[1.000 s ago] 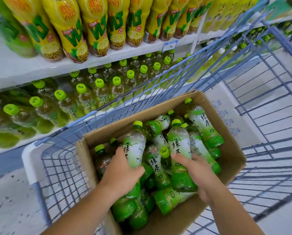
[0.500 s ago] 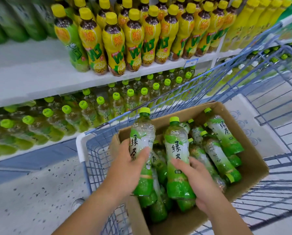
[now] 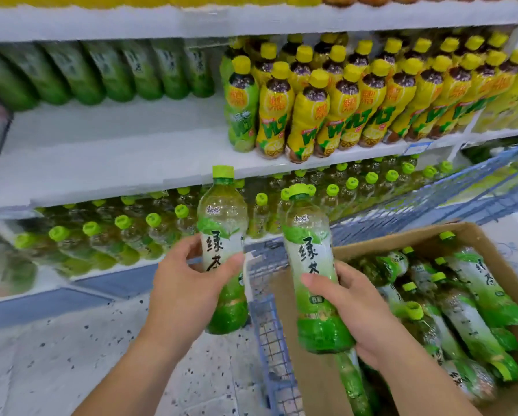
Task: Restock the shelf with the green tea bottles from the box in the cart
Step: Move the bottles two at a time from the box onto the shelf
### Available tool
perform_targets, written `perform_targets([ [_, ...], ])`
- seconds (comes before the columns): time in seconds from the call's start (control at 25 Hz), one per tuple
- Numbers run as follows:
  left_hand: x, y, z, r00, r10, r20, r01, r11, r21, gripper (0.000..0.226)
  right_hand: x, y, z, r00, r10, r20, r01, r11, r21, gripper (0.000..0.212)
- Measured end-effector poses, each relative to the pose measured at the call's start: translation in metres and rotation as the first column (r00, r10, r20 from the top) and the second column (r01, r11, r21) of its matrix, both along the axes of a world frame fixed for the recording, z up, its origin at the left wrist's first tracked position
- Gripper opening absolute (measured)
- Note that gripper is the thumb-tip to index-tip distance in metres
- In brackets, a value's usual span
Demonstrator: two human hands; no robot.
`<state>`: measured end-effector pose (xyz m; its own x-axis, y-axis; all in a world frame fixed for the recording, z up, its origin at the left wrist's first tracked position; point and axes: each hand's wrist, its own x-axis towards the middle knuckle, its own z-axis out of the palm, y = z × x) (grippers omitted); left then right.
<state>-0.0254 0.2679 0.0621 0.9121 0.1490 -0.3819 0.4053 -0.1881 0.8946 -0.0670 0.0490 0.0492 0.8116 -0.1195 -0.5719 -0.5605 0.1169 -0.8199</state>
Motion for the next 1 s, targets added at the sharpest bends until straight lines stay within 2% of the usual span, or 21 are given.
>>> perform_targets([
  [0.12,0.018,0.057,0.005,0.997,0.050,0.051,-0.053,0.997,0.050,0.034,0.027,0.052,0.006,0.998,0.064,0.002,-0.064,0.997,-0.037,0.016],
  [0.32,0.060,0.165,0.010,0.989,0.108,0.102,-0.119,0.987,0.104,0.051,0.073,0.158,0.005,0.992,0.120,0.033,-0.119,0.992,-0.030,0.019],
  [0.56,0.117,0.277,0.013,0.981,0.064,0.183,-0.099,0.977,0.188,0.055,0.129,0.284,0.002,0.990,0.111,0.085,-0.109,0.994,-0.021,0.015],
  [0.68,0.143,0.308,0.001,0.971,0.036,0.237,-0.095,0.966,0.242,0.052,0.157,0.322,-0.010,0.991,0.084,0.106,-0.078,0.995,-0.066,0.023],
  [0.8,0.166,0.326,-0.017,0.955,0.048,0.294,-0.127,0.958,0.256,0.051,0.189,0.344,-0.023,0.983,0.102,0.155,-0.086,0.990,-0.108,0.017],
  [1.0,0.202,0.332,-0.038,0.894,0.122,0.431,-0.236,0.946,0.221,0.053,0.243,0.365,-0.036,0.914,0.189,0.360,-0.116,0.970,-0.215,0.018],
])
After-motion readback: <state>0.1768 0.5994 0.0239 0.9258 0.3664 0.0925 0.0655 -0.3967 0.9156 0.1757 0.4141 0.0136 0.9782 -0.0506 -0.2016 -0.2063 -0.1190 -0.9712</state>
